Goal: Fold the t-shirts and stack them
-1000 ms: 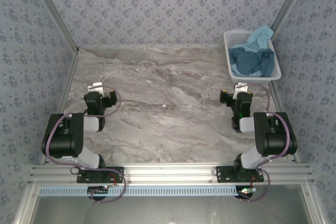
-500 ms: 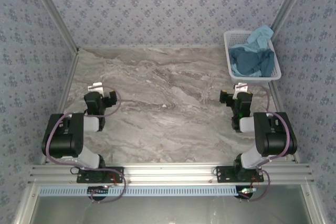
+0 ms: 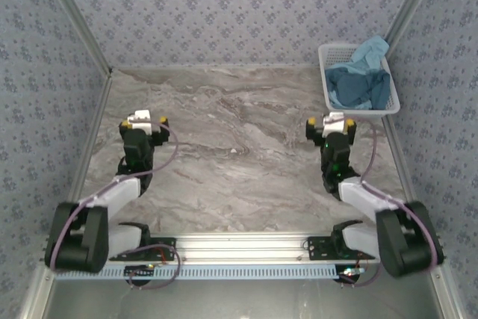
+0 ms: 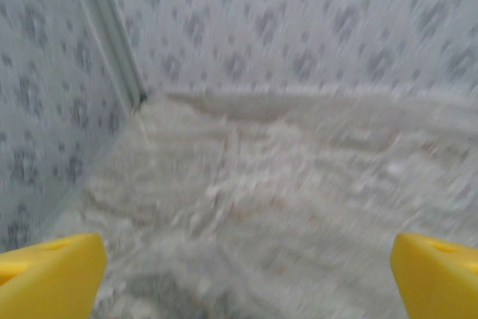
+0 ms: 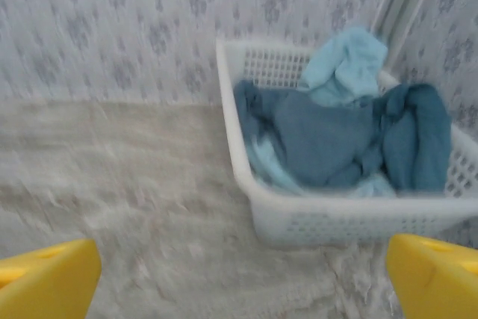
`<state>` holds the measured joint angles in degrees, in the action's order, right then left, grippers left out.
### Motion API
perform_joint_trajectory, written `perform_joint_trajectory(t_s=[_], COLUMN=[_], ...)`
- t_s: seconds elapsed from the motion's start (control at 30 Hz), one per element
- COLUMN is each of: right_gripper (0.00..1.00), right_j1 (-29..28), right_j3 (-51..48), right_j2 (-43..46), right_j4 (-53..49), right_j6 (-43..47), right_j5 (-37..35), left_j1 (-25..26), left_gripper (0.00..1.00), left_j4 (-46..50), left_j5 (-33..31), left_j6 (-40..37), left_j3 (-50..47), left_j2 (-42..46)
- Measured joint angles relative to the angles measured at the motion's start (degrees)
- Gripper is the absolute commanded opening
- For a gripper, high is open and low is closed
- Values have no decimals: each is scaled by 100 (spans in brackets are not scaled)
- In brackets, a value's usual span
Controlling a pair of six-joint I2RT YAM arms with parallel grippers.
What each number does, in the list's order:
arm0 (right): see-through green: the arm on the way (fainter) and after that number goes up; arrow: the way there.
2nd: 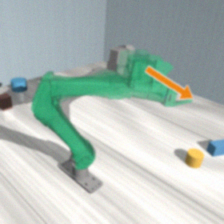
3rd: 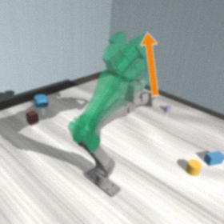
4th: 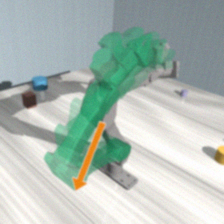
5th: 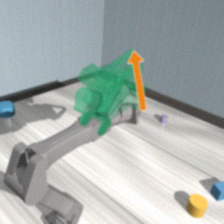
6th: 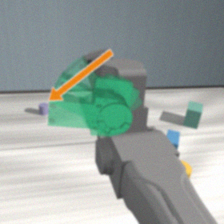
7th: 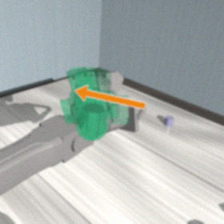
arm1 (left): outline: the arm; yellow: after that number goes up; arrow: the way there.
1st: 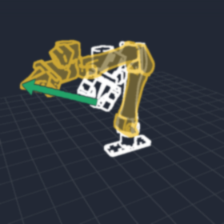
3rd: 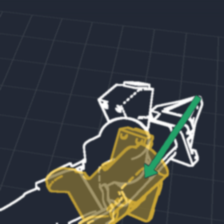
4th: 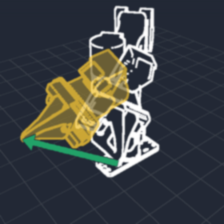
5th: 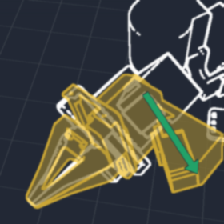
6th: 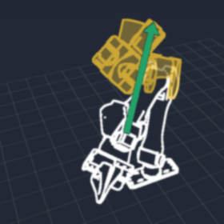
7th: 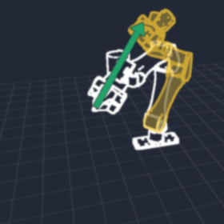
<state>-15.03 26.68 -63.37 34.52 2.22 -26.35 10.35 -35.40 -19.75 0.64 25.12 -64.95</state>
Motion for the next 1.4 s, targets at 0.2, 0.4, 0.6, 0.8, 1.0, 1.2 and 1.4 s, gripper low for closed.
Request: perform_joint_trajectory(t_s=[0.2,0.4,0.6,0.8,1.0,1.2,1.4], right_gripper=[96,73,63,60,54,18,0], right_j1=[1528,2188,2778,3067,3067,3093,2997], right_j3=[3434,6387,7619,8185,8411,8404,8000], right_j2=[-131,-2393,-4577,-5770,-6183,-6240,-6011], right_j4=[-2896,-5348,-6985,-7724,-7768,-7479,-6863], right_j6=[-2293,-3174,-3375,-3373,-3462,-3602,-3604], right_j5=[887,1521,2581,3228,3521,3635,3486], left_j1=[-505,-754,461,1211,1296,1292,1292], left_gripper=[92,86,81,78,76,72,66], left_j4=[3622,5121,6002,6137,6137,6199,6275], left_j5=[-190,1322,2485,3091,3200,3198,3169], left_j6=[2693,4000,3995,3851,3842,3842,3829], left_j3=[3630,5755,6478,6478,6253,6122,6081], left_j2=[-479,-2192,-3257,-3176,-2933,-2734,-2664])
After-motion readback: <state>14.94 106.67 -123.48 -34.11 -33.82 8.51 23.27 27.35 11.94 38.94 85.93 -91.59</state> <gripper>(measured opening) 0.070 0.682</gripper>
